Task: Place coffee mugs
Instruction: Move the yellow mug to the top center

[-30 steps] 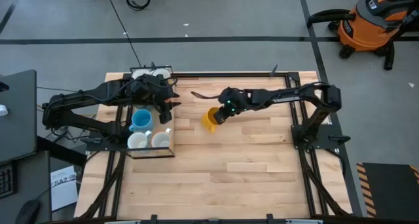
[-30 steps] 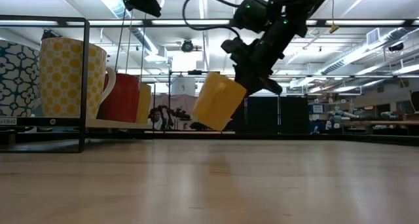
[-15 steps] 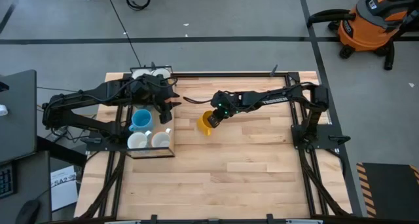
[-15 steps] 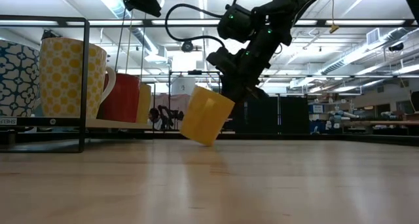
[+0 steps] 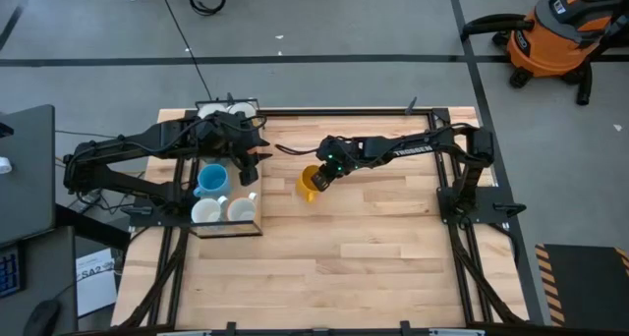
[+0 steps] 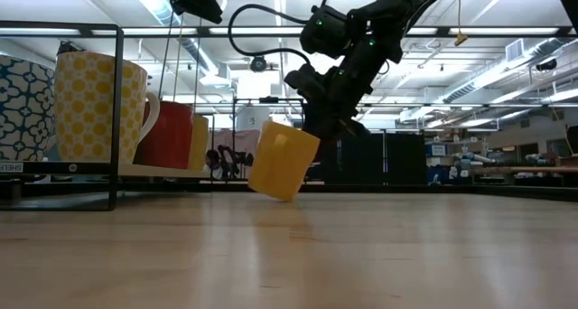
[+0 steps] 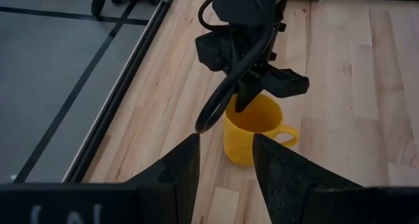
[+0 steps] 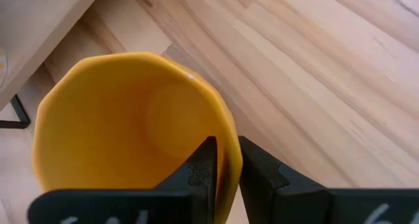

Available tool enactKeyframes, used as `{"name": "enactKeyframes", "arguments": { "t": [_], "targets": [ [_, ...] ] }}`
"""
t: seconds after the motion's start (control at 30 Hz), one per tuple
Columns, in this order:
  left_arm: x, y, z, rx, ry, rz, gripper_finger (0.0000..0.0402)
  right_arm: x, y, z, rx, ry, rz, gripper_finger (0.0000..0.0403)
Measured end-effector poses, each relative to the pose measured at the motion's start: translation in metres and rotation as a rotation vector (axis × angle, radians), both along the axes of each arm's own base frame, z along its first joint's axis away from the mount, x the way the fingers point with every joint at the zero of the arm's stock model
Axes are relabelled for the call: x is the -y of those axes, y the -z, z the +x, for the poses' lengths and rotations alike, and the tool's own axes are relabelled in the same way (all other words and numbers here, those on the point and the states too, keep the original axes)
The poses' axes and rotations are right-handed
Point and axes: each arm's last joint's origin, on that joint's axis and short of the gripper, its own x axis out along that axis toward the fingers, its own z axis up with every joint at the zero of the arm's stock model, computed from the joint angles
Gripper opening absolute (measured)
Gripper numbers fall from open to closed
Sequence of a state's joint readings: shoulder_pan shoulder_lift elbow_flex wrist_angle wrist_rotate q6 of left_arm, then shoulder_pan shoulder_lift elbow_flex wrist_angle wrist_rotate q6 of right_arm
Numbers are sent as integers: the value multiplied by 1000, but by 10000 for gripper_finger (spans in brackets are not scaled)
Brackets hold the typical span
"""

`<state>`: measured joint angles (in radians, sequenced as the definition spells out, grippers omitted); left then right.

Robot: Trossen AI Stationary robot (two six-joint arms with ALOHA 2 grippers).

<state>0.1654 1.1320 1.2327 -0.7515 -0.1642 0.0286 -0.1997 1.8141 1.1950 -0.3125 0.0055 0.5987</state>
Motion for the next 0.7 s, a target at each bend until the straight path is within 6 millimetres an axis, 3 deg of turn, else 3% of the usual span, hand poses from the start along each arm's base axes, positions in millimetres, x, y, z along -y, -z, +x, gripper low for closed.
{"name": "enactKeyframes", "arguments": {
  "t": [0.3, 0.7],
  "targets": [
    [0, 0, 0, 0, 0, 0, 148, 0, 0, 0, 5, 0, -1, 72],
    [0, 0, 0, 0, 0, -1, 148, 0, 0, 0, 5, 0, -1, 150]
  ]
}}
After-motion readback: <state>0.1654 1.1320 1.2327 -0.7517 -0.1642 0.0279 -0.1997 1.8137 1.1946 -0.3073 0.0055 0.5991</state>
